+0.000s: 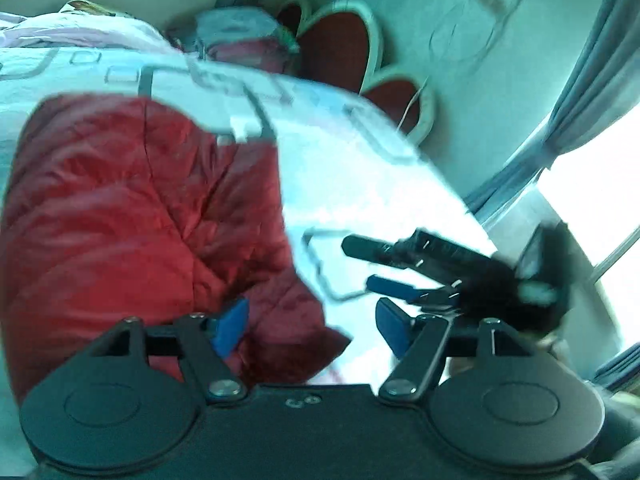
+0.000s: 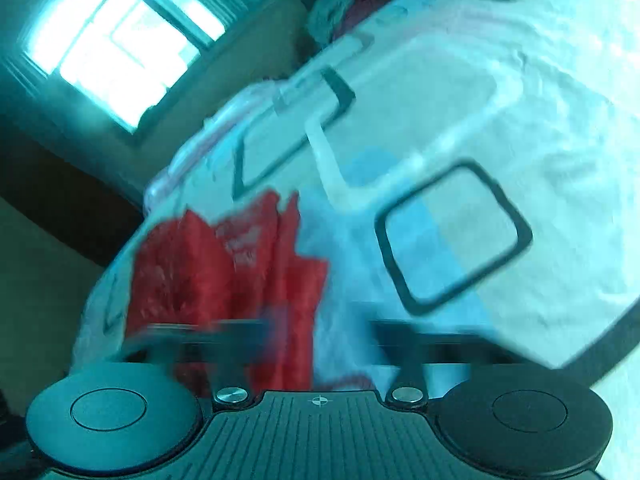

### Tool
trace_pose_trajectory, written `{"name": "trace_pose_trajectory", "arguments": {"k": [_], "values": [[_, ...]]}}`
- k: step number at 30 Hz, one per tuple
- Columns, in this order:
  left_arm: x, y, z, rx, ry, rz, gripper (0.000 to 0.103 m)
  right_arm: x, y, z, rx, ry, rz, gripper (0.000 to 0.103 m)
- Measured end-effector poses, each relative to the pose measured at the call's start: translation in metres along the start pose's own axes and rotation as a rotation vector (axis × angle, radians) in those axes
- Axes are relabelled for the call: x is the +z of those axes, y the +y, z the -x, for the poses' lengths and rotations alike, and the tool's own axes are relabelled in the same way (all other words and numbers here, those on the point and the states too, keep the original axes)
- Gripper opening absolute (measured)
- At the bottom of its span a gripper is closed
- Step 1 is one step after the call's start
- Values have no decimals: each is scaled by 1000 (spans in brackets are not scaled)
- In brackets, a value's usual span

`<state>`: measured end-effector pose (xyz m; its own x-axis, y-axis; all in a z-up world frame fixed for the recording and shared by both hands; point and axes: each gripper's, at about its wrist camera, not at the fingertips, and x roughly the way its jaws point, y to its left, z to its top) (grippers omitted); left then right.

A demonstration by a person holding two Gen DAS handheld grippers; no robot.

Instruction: Fold large clothes

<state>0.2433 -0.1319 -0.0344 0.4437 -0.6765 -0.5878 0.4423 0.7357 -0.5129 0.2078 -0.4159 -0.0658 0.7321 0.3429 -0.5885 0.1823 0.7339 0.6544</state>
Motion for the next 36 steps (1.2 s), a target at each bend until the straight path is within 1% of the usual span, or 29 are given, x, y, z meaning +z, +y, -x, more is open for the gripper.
{"name": "trace_pose_trajectory", "arguments": {"k": [1, 2, 3, 4, 5, 6, 7, 8, 9, 10, 11, 12, 13, 14, 15, 18, 20, 23, 26, 28, 30, 32, 33, 34, 35, 36], "values": [[4, 6, 14, -1, -42, 14, 69, 3, 6, -2, 25, 3, 18, 81], [7, 13, 27, 18, -89, 17, 66, 6, 14, -6, 55, 11, 30, 81], [11, 22, 38, 58, -136, 16, 61, 11, 19, -9, 91, 10, 44, 80], [15, 34, 46, 107, -173, 16, 58, 16, 27, -13, 124, 9, 67, 76], [19, 46, 50, 155, -197, 25, 49, 21, 35, -19, 141, 17, 93, 66], [23, 62, 53, 203, -215, 47, 46, 28, 40, -28, 149, 23, 110, 62], [26, 76, 53, 237, -230, 75, 46, 34, 47, -37, 160, 32, 125, 61], [28, 91, 53, 252, -243, 95, 44, 39, 54, -49, 164, 51, 145, 61], [32, 104, 49, 262, -249, 112, 41, 44, 60, -59, 162, 66, 164, 61], [35, 115, 44, 263, -244, 126, 41, 48, 67, -70, 158, 80, 188, 61], [39, 125, 38, 255, -238, 132, 38, 51, 74, -80, 154, 97, 205, 61], [45, 129, 29, 248, -234, 130, 38, 51, 78, -87, 154, 115, 220, 60], [48, 132, 22, 233, -222, 118, 38, 47, 77, -93, 150, 129, 232, 52], [50, 132, 16, 221, -211, 99, 35, 46, 79, -98, 140, 151, 238, 24], [53, 131, 9, 207, -200, 75, 35, 42, 75, -101, 131, 169, 236, 11], [61, 123, -22, 149, -152, -1, 35, 31, 69, -93, 72, 150, 241, 10], [58, 116, -36, 125, -114, -48, 35, 23, 58, -83, 34, 134, 213, 10], [54, 113, -59, 141, -51, -108, 35, 11, 37, -85, -53, 137, 171, 10], [50, 118, -80, 143, -8, -128, 36, 0, 13, -96, -82, 161, 103, 10], [47, 120, -88, 151, 12, -152, 36, -4, 6, -101, -82, 159, 77, 10], [46, 120, -89, 152, 22, -155, 36, -3, 6, -102, -95, 159, 75, 10], [46, 117, -80, 161, 21, -162, 35, -1, 13, -97, -109, 159, 97, 10], [46, 112, -71, 179, 14, -161, 37, 2, 16, -90, -124, 148, 105, 11], [47, 107, -63, 185, 1, -168, 40, 4, 22, -86, -142, 130, 113, 17], [45, 102, -52, 180, -21, -180, 41, 6, 31, -72, -166, 101, 136, 40], [42, 97, -40, 171, -40, -187, 41, 6, 37, -60, -152, 71, 168, 54]]}}
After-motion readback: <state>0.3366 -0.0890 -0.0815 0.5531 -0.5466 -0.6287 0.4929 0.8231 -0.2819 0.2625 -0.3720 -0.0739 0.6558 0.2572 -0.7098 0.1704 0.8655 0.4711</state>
